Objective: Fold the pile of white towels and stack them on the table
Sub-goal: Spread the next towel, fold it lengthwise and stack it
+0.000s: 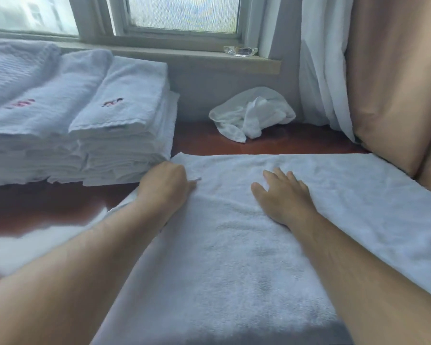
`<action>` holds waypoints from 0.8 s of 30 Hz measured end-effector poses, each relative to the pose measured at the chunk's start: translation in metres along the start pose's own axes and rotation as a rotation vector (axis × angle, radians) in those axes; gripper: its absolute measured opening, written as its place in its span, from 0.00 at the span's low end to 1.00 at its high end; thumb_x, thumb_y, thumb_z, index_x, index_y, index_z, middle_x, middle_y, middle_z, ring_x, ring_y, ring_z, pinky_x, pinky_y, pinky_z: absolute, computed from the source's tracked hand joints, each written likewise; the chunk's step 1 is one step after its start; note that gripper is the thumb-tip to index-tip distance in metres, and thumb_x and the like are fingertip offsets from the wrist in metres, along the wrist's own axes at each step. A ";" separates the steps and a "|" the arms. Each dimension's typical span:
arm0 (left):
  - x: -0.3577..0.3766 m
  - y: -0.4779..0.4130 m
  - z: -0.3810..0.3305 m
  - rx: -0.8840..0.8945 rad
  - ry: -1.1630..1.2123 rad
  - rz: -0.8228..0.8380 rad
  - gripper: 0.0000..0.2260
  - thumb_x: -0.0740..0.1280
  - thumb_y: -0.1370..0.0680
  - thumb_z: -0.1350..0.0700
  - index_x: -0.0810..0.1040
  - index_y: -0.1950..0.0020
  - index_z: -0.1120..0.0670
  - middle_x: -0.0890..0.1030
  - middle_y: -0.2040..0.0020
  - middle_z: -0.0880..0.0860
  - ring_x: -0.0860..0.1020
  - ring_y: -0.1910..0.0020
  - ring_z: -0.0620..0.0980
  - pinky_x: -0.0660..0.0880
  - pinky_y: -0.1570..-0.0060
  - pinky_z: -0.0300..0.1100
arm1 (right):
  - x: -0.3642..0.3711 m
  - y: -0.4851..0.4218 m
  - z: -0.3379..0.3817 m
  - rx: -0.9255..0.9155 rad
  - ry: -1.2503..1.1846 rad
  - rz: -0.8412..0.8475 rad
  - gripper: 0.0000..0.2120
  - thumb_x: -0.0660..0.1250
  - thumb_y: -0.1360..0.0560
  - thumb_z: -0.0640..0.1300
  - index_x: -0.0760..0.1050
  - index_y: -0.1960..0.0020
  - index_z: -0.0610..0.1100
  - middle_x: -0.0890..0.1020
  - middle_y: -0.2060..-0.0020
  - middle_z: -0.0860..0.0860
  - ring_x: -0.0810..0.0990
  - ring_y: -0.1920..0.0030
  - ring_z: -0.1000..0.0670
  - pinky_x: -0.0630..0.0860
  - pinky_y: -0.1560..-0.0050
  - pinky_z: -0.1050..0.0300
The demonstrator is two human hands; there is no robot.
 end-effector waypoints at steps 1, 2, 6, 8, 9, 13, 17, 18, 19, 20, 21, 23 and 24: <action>-0.002 0.000 -0.003 0.024 -0.070 -0.001 0.18 0.63 0.18 0.44 0.73 0.61 0.55 0.73 0.63 0.53 0.71 0.61 0.54 0.66 0.63 0.44 | 0.000 0.000 0.000 0.000 -0.003 -0.001 0.34 0.45 0.21 0.65 0.56 0.19 0.51 0.53 0.18 0.50 0.50 0.19 0.44 0.49 0.21 0.43; -0.004 0.001 -0.005 0.049 -0.130 -0.013 0.14 0.63 0.17 0.49 0.75 0.59 0.55 0.69 0.66 0.51 0.70 0.63 0.54 0.65 0.65 0.44 | 0.001 -0.001 -0.001 0.000 -0.005 -0.001 0.34 0.45 0.21 0.65 0.56 0.19 0.51 0.53 0.18 0.50 0.50 0.19 0.44 0.49 0.21 0.43; -0.012 0.008 -0.002 0.061 -0.061 -0.128 0.05 0.60 0.20 0.64 0.72 0.54 0.56 0.67 0.68 0.53 0.68 0.69 0.55 0.67 0.69 0.47 | 0.000 -0.005 -0.003 -0.015 0.003 -0.018 0.34 0.45 0.22 0.65 0.58 0.19 0.51 0.56 0.19 0.51 0.54 0.20 0.45 0.53 0.22 0.42; -0.021 0.013 0.003 0.046 0.119 -0.232 0.06 0.58 0.18 0.60 0.73 0.52 0.58 0.74 0.64 0.56 0.72 0.66 0.60 0.68 0.68 0.49 | 0.000 -0.008 -0.004 -0.009 0.006 -0.028 0.34 0.45 0.22 0.65 0.60 0.20 0.52 0.59 0.20 0.51 0.56 0.21 0.46 0.55 0.23 0.43; -0.027 0.017 0.006 0.050 0.214 -0.285 0.07 0.59 0.18 0.58 0.76 0.50 0.57 0.77 0.59 0.57 0.74 0.61 0.61 0.70 0.65 0.50 | 0.000 -0.008 -0.004 -0.003 0.006 -0.033 0.33 0.46 0.22 0.65 0.61 0.21 0.52 0.60 0.20 0.52 0.57 0.22 0.46 0.55 0.24 0.43; -0.056 0.046 0.017 0.173 0.288 -0.541 0.06 0.68 0.20 0.57 0.85 0.48 0.52 0.78 0.48 0.55 0.76 0.50 0.60 0.71 0.54 0.50 | -0.008 -0.008 -0.005 0.013 -0.064 -0.155 0.27 0.52 0.21 0.61 0.71 0.27 0.51 0.69 0.26 0.50 0.64 0.27 0.45 0.60 0.28 0.43; -0.067 0.062 0.031 0.100 0.542 -0.470 0.07 0.66 0.19 0.53 0.84 0.49 0.43 0.82 0.52 0.43 0.81 0.59 0.47 0.73 0.62 0.40 | -0.028 0.007 0.013 -0.026 0.014 -0.346 0.18 0.62 0.22 0.54 0.77 0.36 0.48 0.72 0.32 0.46 0.67 0.33 0.42 0.62 0.34 0.45; -0.066 0.059 0.034 0.039 0.682 -0.391 0.08 0.65 0.19 0.52 0.83 0.51 0.42 0.84 0.56 0.44 0.82 0.62 0.44 0.73 0.67 0.39 | -0.034 0.012 0.022 -0.019 0.015 -0.338 0.16 0.62 0.23 0.53 0.77 0.39 0.48 0.74 0.36 0.46 0.70 0.36 0.43 0.64 0.37 0.46; -0.064 0.057 0.036 -0.031 0.846 -0.306 0.09 0.63 0.18 0.53 0.82 0.52 0.43 0.84 0.59 0.45 0.84 0.65 0.44 0.76 0.68 0.40 | -0.038 0.018 0.033 -0.023 -0.014 -0.303 0.13 0.61 0.23 0.52 0.78 0.43 0.48 0.77 0.42 0.47 0.73 0.41 0.43 0.65 0.41 0.47; -0.063 0.056 0.038 -0.094 1.010 -0.234 0.10 0.62 0.17 0.54 0.81 0.53 0.46 0.85 0.60 0.48 0.85 0.64 0.46 0.81 0.64 0.46 | -0.039 0.025 0.045 -0.047 -0.049 -0.242 0.12 0.61 0.23 0.52 0.78 0.47 0.48 0.79 0.46 0.48 0.75 0.45 0.44 0.67 0.45 0.48; -0.061 0.054 0.040 -0.129 1.148 -0.190 0.10 0.61 0.17 0.56 0.81 0.54 0.49 0.85 0.59 0.51 0.86 0.61 0.48 0.83 0.56 0.53 | -0.035 0.033 0.057 -0.091 -0.055 -0.174 0.12 0.59 0.24 0.53 0.77 0.50 0.48 0.80 0.50 0.48 0.77 0.47 0.43 0.67 0.47 0.49; -0.060 0.054 0.045 -0.129 1.294 -0.167 0.10 0.62 0.18 0.59 0.80 0.56 0.53 0.85 0.57 0.54 0.86 0.55 0.51 0.81 0.45 0.57 | -0.015 0.052 0.076 -0.199 -0.001 -0.024 0.18 0.54 0.24 0.56 0.76 0.46 0.48 0.79 0.45 0.47 0.75 0.40 0.42 0.68 0.44 0.47; -0.061 0.056 0.047 -0.112 1.323 -0.174 0.08 0.62 0.20 0.59 0.80 0.57 0.54 0.85 0.57 0.55 0.86 0.54 0.52 0.81 0.44 0.54 | -0.004 0.060 0.081 -0.229 0.034 0.057 0.22 0.51 0.23 0.57 0.73 0.37 0.48 0.74 0.37 0.45 0.70 0.33 0.41 0.66 0.38 0.45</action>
Point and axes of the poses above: each hand's wrist, its own y-axis away from the middle knuckle, its own x-axis out of the palm, z = x × y, the point moved 4 cm from there along -y, towards the middle knuckle
